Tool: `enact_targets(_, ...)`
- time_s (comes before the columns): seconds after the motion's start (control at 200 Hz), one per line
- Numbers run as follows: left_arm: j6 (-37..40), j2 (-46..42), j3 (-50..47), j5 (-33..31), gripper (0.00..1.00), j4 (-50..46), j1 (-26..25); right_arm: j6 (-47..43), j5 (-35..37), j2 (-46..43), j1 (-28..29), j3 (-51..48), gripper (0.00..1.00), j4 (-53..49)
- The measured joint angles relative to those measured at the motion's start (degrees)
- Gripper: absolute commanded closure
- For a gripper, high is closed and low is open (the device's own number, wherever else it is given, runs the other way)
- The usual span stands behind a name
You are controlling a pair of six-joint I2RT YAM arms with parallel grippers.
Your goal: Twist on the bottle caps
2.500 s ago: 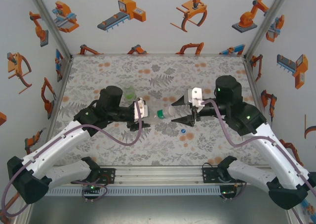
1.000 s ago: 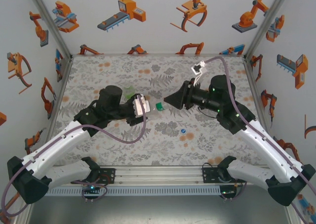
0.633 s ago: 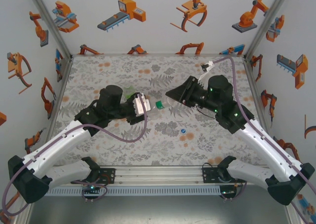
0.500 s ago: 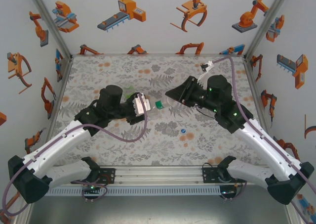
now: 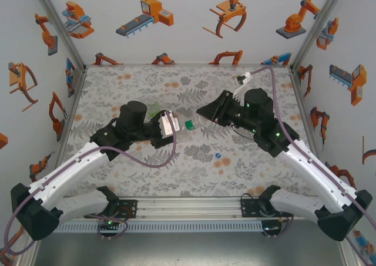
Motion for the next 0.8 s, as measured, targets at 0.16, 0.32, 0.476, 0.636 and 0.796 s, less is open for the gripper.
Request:
enact_targets(0.16, 0.0, 0.0, 0.0, 1.8, 1.00, 0.0, 0.0, -3.2, -0.9, -0.2, 0.4, 0.7, 0.51, -0.2)
enact_targets(0.32, 0.0, 0.0, 0.0, 3.6, 1.00, 1.0, 0.0, -10.7, -3.2, -1.7, 1.3, 2.5, 0.30, -2.4)
enact_targets(0.476, 0.1, 0.1, 0.1, 6.7, 1.00, 0.3, 0.1, -22.9, -4.8, -4.3, 1.3, 4.3, 0.30, -4.2)
enact_targets(0.636, 0.7, 1.4, 0.8, 10.8, 1.00, -1.8, 0.1, -39.6, -10.3, -7.2, 1.3, 4.6, 0.32, -6.4)
enact_targets(0.796, 1.4, 1.9, 1.8, 15.0, 1.00, -4.4, 0.1, -59.8, -21.6, -7.8, 1.3, 4.9, 0.33, -11.3)
